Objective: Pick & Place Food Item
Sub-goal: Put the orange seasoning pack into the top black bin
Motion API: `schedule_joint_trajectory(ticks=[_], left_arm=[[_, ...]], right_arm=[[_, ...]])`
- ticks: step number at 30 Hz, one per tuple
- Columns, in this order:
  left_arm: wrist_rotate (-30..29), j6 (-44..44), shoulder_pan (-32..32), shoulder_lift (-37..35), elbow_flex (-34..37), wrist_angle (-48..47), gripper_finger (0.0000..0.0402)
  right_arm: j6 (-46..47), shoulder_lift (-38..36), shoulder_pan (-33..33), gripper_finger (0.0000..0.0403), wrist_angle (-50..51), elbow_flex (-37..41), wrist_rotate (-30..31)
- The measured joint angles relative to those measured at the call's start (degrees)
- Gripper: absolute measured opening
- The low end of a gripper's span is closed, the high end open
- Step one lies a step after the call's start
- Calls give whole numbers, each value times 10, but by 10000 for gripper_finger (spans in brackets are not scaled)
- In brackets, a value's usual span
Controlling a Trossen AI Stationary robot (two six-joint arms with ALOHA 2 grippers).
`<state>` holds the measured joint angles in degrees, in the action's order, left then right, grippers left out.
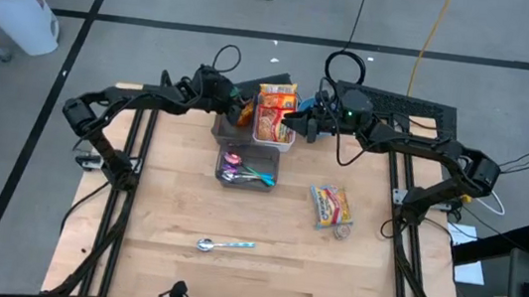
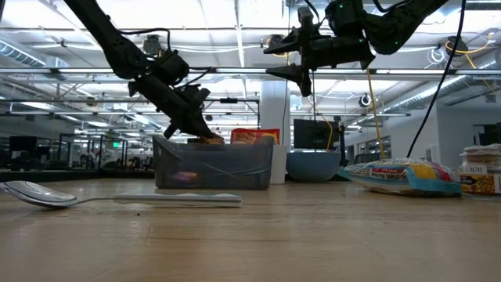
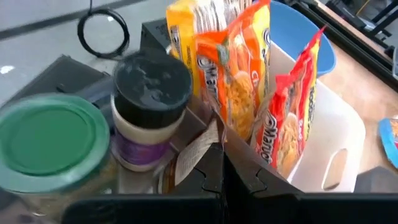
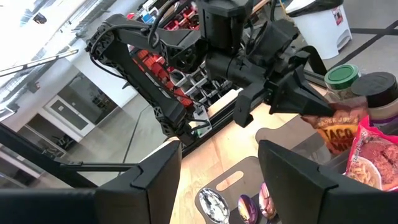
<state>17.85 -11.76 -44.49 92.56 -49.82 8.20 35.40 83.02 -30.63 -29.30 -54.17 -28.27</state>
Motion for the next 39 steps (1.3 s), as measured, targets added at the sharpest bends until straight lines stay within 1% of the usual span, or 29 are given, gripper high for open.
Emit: schedule_joint_trajectory(ticks=[9, 15, 22, 33, 39], left_arm=[[-5, -9, 0, 1, 0, 21, 1], [-11, -22, 1, 1, 0, 25, 10], [-13, -29, 2, 1, 0, 26, 6], [2, -39, 2, 1, 0, 63, 69], [29, -32, -3, 1, 0, 74, 108]], right_arm=[[3, 0, 0, 208, 0, 0, 0], [0, 0, 0, 208, 0, 0, 1], [0, 0, 0, 208, 0, 0, 1], [0, 0, 0, 208, 0, 0, 0], [1, 0, 0, 208, 0, 0, 0]])
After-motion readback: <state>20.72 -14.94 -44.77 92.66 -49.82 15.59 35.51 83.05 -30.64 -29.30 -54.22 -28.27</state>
